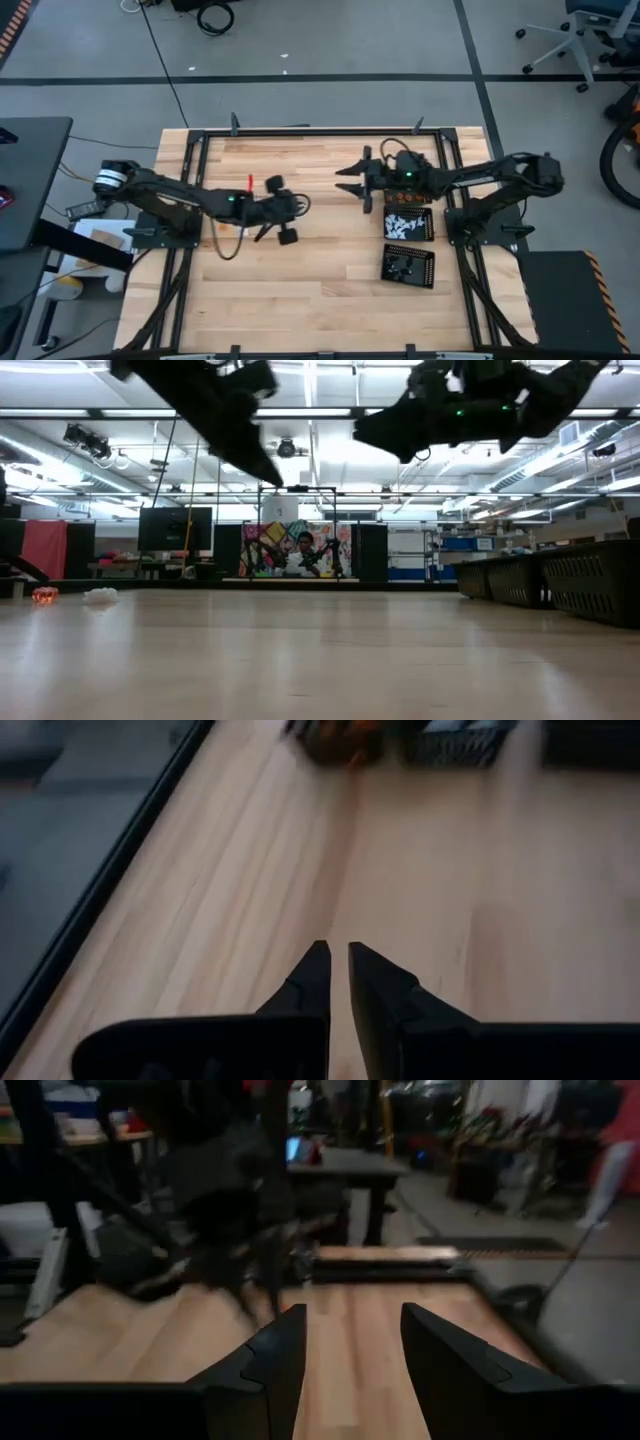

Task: Sort Halloween decoration
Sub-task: Put the orange pumpkin toy into the top black bin

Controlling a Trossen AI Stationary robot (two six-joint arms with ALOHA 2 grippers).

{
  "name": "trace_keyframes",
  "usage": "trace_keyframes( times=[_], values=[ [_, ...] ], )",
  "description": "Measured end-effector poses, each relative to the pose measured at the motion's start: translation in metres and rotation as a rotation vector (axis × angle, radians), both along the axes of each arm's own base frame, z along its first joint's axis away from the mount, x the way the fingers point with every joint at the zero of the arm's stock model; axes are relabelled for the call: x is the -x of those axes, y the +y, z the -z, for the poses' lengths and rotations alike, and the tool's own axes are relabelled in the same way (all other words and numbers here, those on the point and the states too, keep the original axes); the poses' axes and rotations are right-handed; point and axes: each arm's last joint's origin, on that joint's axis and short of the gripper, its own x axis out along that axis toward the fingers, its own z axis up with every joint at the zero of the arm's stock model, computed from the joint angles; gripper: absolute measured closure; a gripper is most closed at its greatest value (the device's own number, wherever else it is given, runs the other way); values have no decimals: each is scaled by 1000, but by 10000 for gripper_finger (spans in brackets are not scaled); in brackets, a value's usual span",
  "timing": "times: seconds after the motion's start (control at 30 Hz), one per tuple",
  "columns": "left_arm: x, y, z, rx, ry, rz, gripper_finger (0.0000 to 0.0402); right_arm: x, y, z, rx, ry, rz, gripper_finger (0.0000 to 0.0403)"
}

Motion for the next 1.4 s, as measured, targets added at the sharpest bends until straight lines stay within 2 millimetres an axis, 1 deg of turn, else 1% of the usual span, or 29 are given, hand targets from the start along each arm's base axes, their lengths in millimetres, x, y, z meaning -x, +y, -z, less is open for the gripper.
trace_keyframes(
  times=[0.13,0.27,0.4,0.5,0.6,0.7,0.77,0.83,0.9,0.97,1.07,1.23,1.33,1.4],
  values=[
    [30,-5,-7,66,71,-136,363,-25,3,10,-45,64,-63,234],
    [56,-13,-9,131,147,-246,320,-61,10,19,-48,162,-116,234],
    [79,-23,-6,152,245,-308,275,-94,17,28,-14,251,-153,234],
    [98,-30,-4,147,332,-362,248,-113,19,34,-4,269,-171,234],
    [113,-36,-1,137,433,-402,231,-127,19,42,-4,281,-216,234],
    [124,-38,1,166,542,-419,222,-138,20,49,-2,287,-265,234],
    [127,-38,2,204,604,-429,221,-144,20,55,6,295,-286,234],
    [125,-36,5,263,634,-435,221,-150,19,60,18,302,-303,234],
    [124,-31,13,307,682,-440,221,-154,17,62,30,298,-316,234],
    [121,-23,26,353,730,-425,221,-160,14,62,30,287,-334,234],
    [128,-11,41,363,845,-386,221,-161,12,60,18,289,-365,234],
    [133,-3,52,292,946,-226,221,-159,11,56,18,290,-372,234],
    [133,0,59,328,957,-186,221,-159,11,57,15,297,-374,234],
    [133,2,60,350,957,-199,221,-159,11,58,12,308,-375,234]
  ],
)
